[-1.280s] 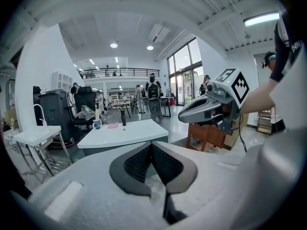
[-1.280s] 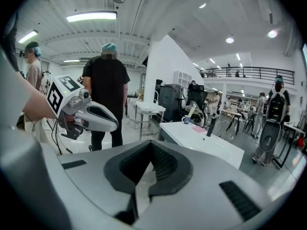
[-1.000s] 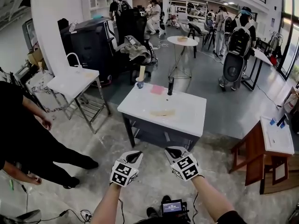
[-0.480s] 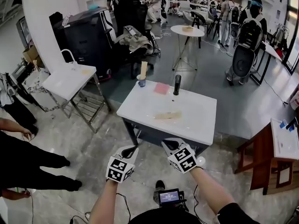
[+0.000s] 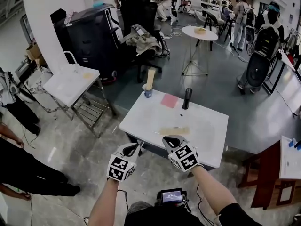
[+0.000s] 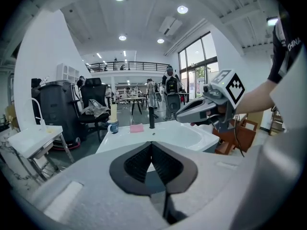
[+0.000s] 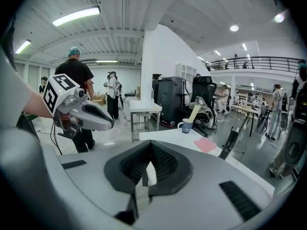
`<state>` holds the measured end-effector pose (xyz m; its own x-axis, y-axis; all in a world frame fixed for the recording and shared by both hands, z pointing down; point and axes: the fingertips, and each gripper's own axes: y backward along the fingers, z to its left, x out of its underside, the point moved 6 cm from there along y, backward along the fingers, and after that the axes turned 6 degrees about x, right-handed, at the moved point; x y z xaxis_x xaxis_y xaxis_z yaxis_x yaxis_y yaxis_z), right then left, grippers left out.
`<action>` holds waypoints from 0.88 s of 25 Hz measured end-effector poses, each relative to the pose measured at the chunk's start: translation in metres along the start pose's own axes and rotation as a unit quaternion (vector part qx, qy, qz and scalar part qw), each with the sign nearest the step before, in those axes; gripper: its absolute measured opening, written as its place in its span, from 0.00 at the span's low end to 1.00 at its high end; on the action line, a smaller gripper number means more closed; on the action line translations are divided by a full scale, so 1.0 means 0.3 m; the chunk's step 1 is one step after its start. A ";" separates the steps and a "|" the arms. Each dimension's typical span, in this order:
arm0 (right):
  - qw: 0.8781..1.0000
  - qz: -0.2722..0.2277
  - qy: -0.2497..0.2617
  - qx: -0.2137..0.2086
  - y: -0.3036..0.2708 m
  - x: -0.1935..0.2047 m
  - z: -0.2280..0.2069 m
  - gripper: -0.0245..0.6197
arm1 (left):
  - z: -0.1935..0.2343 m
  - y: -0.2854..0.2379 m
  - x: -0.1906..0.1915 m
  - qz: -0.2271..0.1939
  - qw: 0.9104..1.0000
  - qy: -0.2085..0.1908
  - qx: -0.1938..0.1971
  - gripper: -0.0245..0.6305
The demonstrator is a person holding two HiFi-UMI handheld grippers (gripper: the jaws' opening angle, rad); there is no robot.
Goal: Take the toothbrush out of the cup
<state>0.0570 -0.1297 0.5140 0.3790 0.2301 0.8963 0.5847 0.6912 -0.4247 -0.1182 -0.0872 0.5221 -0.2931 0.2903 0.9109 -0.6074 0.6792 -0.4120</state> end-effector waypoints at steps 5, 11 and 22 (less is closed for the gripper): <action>1.000 0.001 0.000 -0.002 -0.088 -0.034 -0.064 0.05 | 0.100 -0.059 -0.011 0.000 1.000 0.008 -0.007 0.05; 1.000 0.012 -0.013 0.017 -0.206 -0.035 -0.153 0.05 | 0.231 -0.168 -0.013 -0.006 1.000 0.021 0.009 0.06; 0.995 0.039 -0.047 0.075 -0.549 -0.125 -0.347 0.05 | 0.617 -0.446 -0.113 0.007 0.996 -0.022 0.083 0.06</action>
<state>0.0210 -0.3236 0.5371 0.3473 0.3454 0.8718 0.4401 0.7609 -0.4768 -0.1639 -0.3127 0.5422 -0.3319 0.2676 0.9046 -0.7162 0.5526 -0.4263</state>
